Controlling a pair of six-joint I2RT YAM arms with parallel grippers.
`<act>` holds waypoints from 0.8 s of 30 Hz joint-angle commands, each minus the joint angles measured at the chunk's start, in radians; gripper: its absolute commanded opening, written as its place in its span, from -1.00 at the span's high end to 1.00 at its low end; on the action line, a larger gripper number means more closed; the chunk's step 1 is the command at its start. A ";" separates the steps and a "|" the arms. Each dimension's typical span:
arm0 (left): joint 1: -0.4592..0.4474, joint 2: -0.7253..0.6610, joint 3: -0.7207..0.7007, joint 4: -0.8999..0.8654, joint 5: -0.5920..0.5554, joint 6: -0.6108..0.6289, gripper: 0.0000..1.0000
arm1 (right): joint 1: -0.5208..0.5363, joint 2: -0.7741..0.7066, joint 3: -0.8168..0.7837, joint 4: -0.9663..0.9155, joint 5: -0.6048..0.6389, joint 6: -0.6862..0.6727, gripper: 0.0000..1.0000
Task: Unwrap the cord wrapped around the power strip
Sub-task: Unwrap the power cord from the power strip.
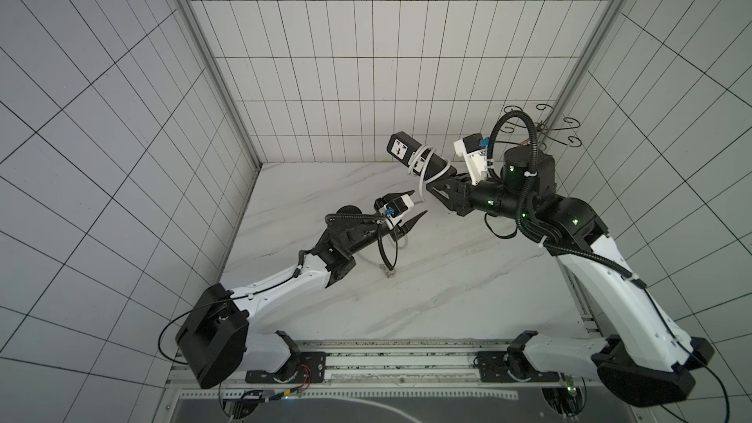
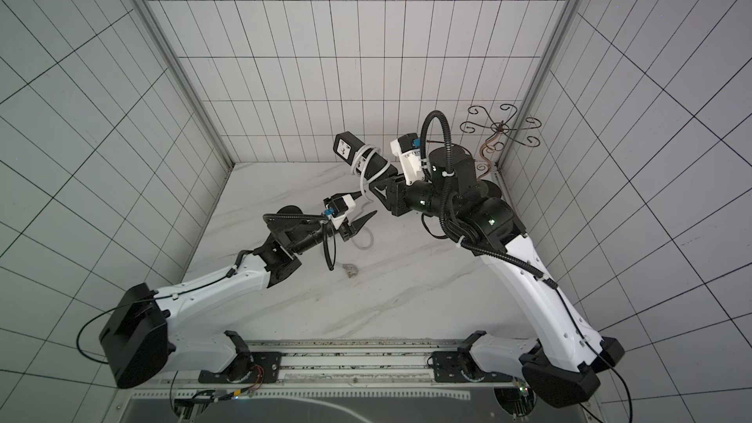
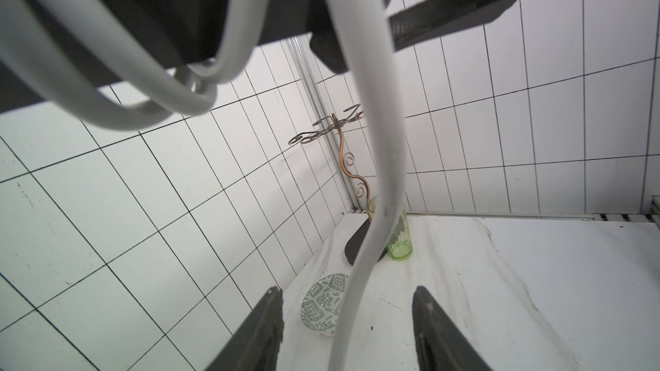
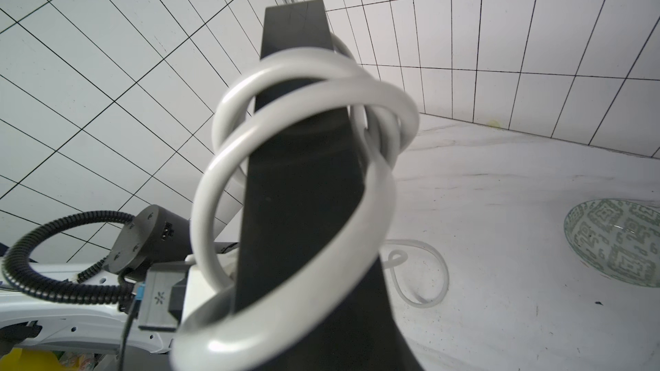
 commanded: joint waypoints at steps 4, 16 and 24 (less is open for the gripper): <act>-0.003 0.078 0.036 0.085 -0.015 0.032 0.29 | -0.006 -0.042 0.092 0.097 -0.017 0.012 1.00; -0.002 -0.023 0.015 0.002 0.000 0.035 1.00 | -0.031 -0.012 0.119 0.036 0.106 -0.026 1.00; 0.112 -0.213 0.071 -0.364 0.113 -0.018 1.00 | -0.062 -0.026 -0.005 -0.066 0.231 -0.110 1.00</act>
